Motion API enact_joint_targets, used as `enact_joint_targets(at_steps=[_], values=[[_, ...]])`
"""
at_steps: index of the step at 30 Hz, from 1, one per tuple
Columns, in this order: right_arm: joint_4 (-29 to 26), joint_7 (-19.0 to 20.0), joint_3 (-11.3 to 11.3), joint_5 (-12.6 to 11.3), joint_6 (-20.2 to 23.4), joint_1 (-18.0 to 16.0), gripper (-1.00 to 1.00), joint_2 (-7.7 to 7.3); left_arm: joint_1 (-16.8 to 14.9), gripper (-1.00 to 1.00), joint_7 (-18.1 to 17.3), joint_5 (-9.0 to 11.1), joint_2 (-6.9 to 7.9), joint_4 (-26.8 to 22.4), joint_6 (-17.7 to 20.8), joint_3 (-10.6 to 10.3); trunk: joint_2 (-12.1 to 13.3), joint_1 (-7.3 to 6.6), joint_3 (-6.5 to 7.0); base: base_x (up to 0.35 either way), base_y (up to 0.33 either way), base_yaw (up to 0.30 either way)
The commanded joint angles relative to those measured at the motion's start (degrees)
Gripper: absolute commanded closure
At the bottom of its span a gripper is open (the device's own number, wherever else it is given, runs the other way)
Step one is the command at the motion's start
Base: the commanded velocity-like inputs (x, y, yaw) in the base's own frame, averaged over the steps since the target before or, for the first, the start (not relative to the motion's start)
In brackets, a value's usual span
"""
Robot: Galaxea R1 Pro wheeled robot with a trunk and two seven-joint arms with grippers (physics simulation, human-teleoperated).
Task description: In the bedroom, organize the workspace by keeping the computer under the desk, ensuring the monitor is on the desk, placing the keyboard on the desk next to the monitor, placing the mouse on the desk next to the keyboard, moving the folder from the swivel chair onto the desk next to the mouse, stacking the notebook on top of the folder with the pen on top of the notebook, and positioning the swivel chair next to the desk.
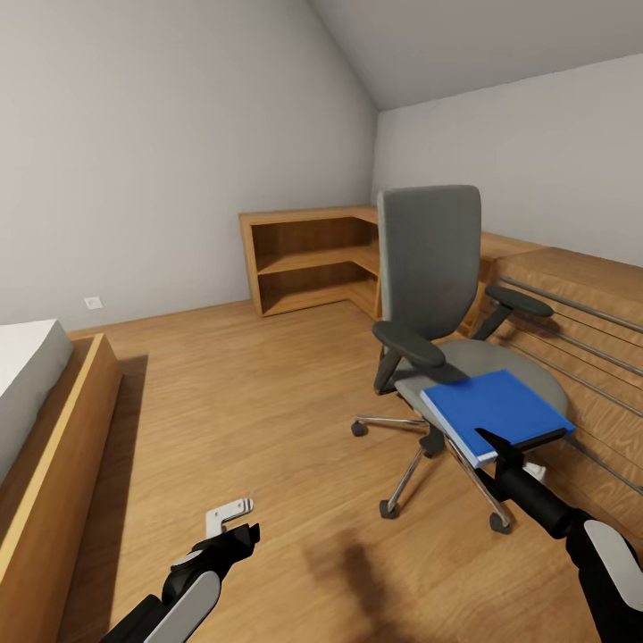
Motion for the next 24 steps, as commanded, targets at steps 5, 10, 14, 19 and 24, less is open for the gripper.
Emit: enact_joint_targets(at_steps=[5, 10, 14, 19, 24], values=[[-0.01, 0.18, -0.04, 0.23, 0.32, -0.04, -1.0, 0.01, -0.06, -1.0, 0.39, 0.24, 0.05, -0.08, 0.12, -0.14, -0.02, -0.01, -0.05, 0.0, 0.0, 0.0], [-0.02, 0.15, 0.0, 0.23, 0.35, -0.05, 1.0, 0.01, -0.06, -1.0, 0.39, 0.25, 0.05, -0.08, 0.12, -0.14, -0.02, -0.01, -0.05, 0.0, 0.0, 0.0], [-0.02, 0.13, 0.01, 0.23, 0.39, -0.05, 1.0, 0.01, -0.06, -1.0, 0.38, 0.25, 0.05, -0.08, 0.17, -0.14, -0.02, -0.01, -0.05, 0.0, 0.0, 0.0], [-0.02, 0.09, 0.01, 0.32, 0.35, -0.04, 1.0, 0.01, -0.06, -1.0, 0.37, 0.32, 0.05, -0.08, 0.21, -0.14, -0.02, -0.01, -0.05, 0.0, 0.0, 0.0], [-0.02, 0.07, -0.03, 1.44, 0.33, -0.04, 1.0, 0.02, -0.06, -1.0, 0.43, 0.09, 0.03, -0.08, 0.15, -0.16, 0.03, -0.12, 0.83, 0.0, 0.0, 0.0]])
